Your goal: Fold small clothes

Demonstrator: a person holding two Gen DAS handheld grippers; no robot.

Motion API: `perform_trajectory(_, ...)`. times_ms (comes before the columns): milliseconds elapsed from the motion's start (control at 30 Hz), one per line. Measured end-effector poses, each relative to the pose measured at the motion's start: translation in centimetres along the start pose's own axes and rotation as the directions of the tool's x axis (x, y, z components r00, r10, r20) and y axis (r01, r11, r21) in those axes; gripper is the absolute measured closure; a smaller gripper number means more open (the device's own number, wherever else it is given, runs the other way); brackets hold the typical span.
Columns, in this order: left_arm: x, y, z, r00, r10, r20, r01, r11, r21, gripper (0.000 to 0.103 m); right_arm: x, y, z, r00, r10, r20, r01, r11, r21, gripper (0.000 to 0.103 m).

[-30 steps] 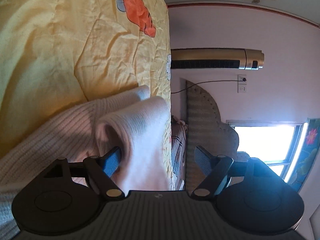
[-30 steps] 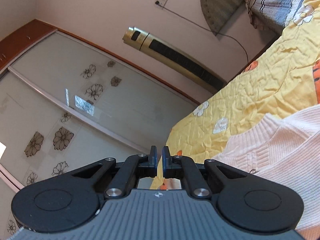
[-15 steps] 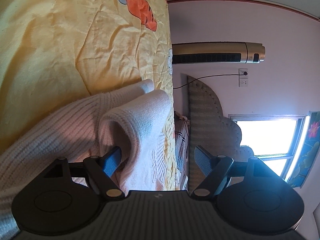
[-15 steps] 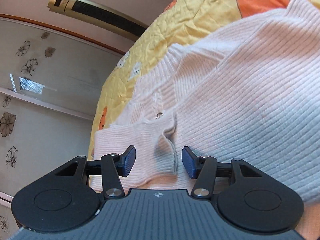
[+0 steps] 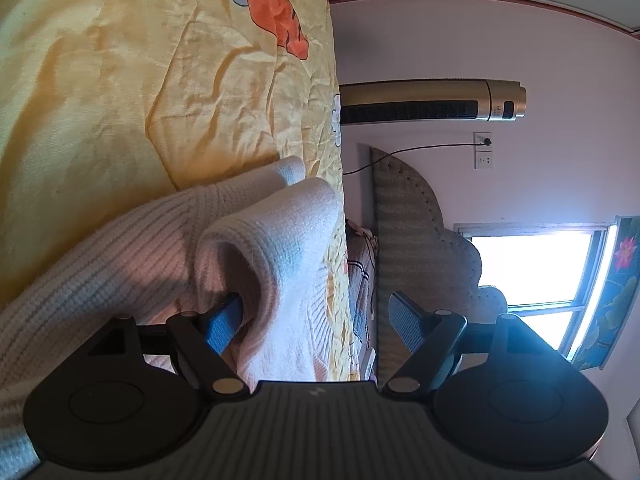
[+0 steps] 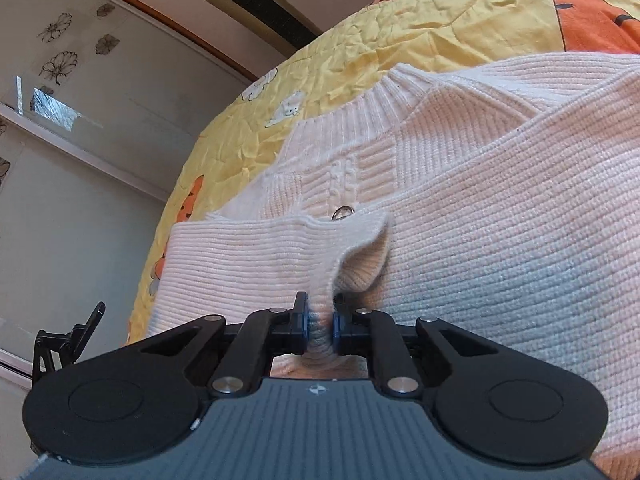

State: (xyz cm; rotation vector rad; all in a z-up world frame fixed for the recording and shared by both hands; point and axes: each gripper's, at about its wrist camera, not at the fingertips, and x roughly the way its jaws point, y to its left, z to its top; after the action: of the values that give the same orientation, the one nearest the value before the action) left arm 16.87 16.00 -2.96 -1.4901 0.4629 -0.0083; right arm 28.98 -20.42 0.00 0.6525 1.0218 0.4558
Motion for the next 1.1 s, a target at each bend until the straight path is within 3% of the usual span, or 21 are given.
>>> perform_trajectory(100, -0.1, -0.3, 0.1, 1.000, 0.000, -0.001, 0.000, 1.000, -0.003, 0.022, -1.9, 0.3, 0.0, 0.994, 0.077, 0.072, -0.078, 0.997, 0.011, 0.089)
perform_trajectory(267, 0.4, -0.5, 0.1, 1.000, 0.005, 0.008, -0.005, 0.999, -0.040, 0.021, -6.9, 2.3, 2.0, 0.956, 0.218, 0.194, -0.221, 0.975, -0.006, 0.089)
perform_trajectory(500, 1.4, -1.1, -1.5, 0.998, 0.016, -0.060, -0.017, 1.000, -0.020, 0.021, -12.9, 3.1, 4.8, 0.904, 0.282, 0.322, -0.279, 0.959, -0.055, 0.089)
perform_trajectory(633, 1.7, 0.4, -2.9, 0.993, 0.078, -0.088, -0.080, 0.997, -0.018, 0.021, -15.6, -0.3, 4.6, 0.890, 0.242, 0.387, -0.264, 0.964, 0.004, 0.089)
perform_trajectory(800, 1.3, 0.6, -3.5, 0.994, 0.089, -0.059, -0.088, 0.996, 0.032, 0.021, -15.6, -7.3, 2.3, 0.919, 0.122, 0.375, -0.196, 0.966, 0.167, 0.089)
perform_trajectory(900, 1.4, -0.7, -3.0, 0.985, 0.165, 0.048, -0.169, 0.982, 0.087, 0.022, -14.9, -10.0, 1.0, 0.924, 0.095, 0.370, -0.191, 0.953, 0.234, 0.089)
perform_trajectory(933, 1.5, -1.4, -2.8, 0.979, 0.185, 0.080, -0.194, 0.974, 0.120, 0.033, -14.9, -10.2, 0.8, 0.921, 0.101, 0.376, -0.200, 0.951, 0.236, 0.089)
perform_trajectory(967, 1.7, -2.0, -2.5, 0.976, 0.192, 0.101, -0.206, 0.966, 0.157, 0.057, -15.0, -10.2, 0.8, 0.917, 0.111, 0.383, -0.212, 0.950, 0.231, 0.089)
perform_trajectory(1000, 2.0, -2.4, -2.4, 0.971, 0.214, 0.111, -0.232, 0.953, 0.192, 0.067, -15.2, -9.9, 0.9, 0.911, 0.124, 0.393, -0.225, 0.949, 0.221, 0.089)
perform_trajectory(1033, 2.3, -2.7, -2.3, 0.960, 0.252, 0.119, -0.273, 0.937, 0.219, 0.085, -15.5, -9.4, 1.1, 0.902, 0.144, 0.407, -0.242, 0.949, 0.201, 0.089)
perform_trajectory(1100, 3.0, -2.2, -2.2, 0.930, 0.346, 0.125, -0.366, 0.902, 0.229, 0.092, -16.4, -8.7, 1.7, 0.884, 0.169, 0.436, -0.263, 0.951, 0.164, 0.091)
